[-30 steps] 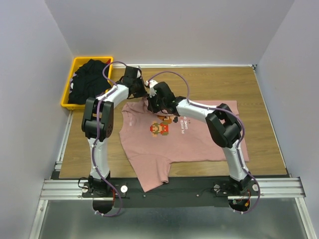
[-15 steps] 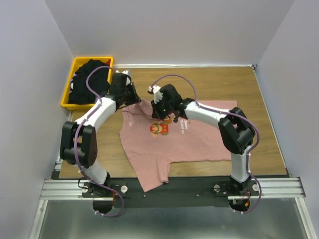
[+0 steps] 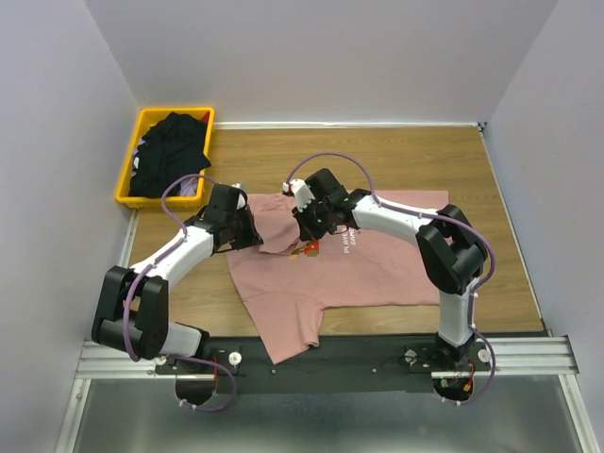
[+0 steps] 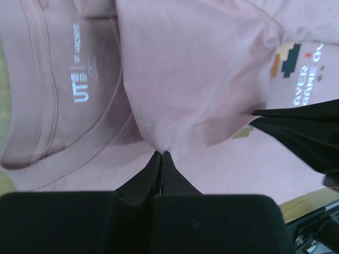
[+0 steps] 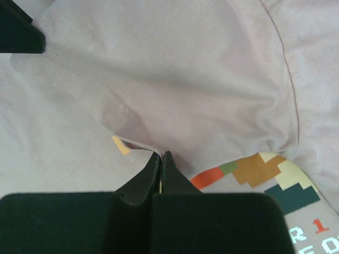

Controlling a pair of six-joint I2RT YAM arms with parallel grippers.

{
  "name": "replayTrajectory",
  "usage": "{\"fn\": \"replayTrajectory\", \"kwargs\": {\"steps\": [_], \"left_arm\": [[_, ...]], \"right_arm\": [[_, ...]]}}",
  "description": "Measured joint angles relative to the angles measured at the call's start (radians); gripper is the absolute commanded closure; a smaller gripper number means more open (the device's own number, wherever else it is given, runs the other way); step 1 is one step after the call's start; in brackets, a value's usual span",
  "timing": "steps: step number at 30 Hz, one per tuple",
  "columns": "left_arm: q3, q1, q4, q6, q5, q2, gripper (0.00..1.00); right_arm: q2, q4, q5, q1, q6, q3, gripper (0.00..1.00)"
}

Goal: Fold and stack the t-shirts
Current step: Fold the tshirt

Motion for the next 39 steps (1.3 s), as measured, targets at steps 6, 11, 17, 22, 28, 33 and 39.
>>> {"fn": "replayTrajectory", "kwargs": {"steps": [6,11,17,22,28,33,39], "left_arm": [[-0.056,-0.006,-0.008,-0.017,-0.004,-0.028,1.0],[-0.086,-0.009,-0.004,-0.026,-0.008,-0.03,1.0],[-0.118,-0.014,0.002,-0.048,-0.013,-0.035,1.0],[-0.135,-0.017,0.002,-0.068,-0.026,-0.074,0.84],[-0.161,-0.038,0.003,-0.099,-0.025,-0.124,0.46],[-0.204,-0.045,-0.019,-0.144,-0.047,-0.266,0.41],[-0.185,0.084,0.042,-0.138,-0.134,-0.345,0.4]], "right_arm": [[-0.017,-0.042,-0.001,0.0,-0.034,-0.001,0.96],[-0.016,-0.074,-0.001,0.0,-0.048,-0.011,0.9],[-0.013,-0.1,-0.001,0.0,-0.052,-0.01,0.68],[-0.013,-0.137,0.004,0.001,-0.058,0.003,0.52],[-0.023,-0.148,0.051,-0.018,-0.043,0.032,0.46],[-0.072,-0.152,0.063,-0.168,0.029,0.04,0.45],[-0.128,-0.145,0.146,-0.445,0.193,0.042,0.44]]}}
